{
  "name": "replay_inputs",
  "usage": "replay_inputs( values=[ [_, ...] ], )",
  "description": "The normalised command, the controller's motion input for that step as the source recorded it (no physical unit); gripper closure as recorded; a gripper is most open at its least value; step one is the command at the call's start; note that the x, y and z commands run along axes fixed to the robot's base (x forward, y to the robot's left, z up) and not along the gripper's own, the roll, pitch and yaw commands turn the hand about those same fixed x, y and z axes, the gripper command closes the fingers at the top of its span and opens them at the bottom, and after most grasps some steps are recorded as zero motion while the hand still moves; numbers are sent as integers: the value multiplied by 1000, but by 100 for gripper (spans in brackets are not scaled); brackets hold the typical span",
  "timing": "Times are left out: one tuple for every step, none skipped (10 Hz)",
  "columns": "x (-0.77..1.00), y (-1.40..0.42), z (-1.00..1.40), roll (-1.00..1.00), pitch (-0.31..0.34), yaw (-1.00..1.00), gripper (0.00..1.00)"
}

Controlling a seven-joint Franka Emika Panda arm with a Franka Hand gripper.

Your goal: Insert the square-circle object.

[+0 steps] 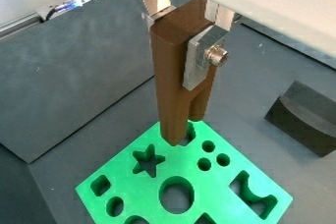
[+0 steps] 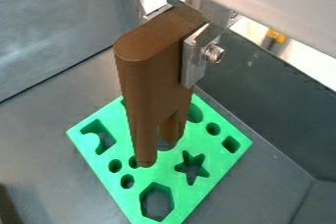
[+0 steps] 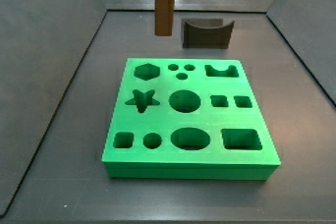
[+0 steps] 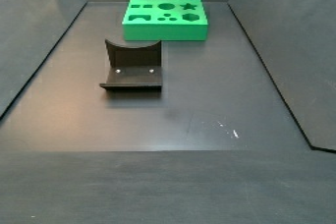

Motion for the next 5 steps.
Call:
replay_inputs(
  values=[
    [-31, -466, -506, 6, -124, -777, 100],
    [0, -600, -443, 33, -67, -691, 100],
    [0, -780, -457, 49, -30, -540, 100],
    [0, -777, -449, 51, -27, -549, 100],
    [0, -466, -351, 27, 0, -806, 100]
  ],
)
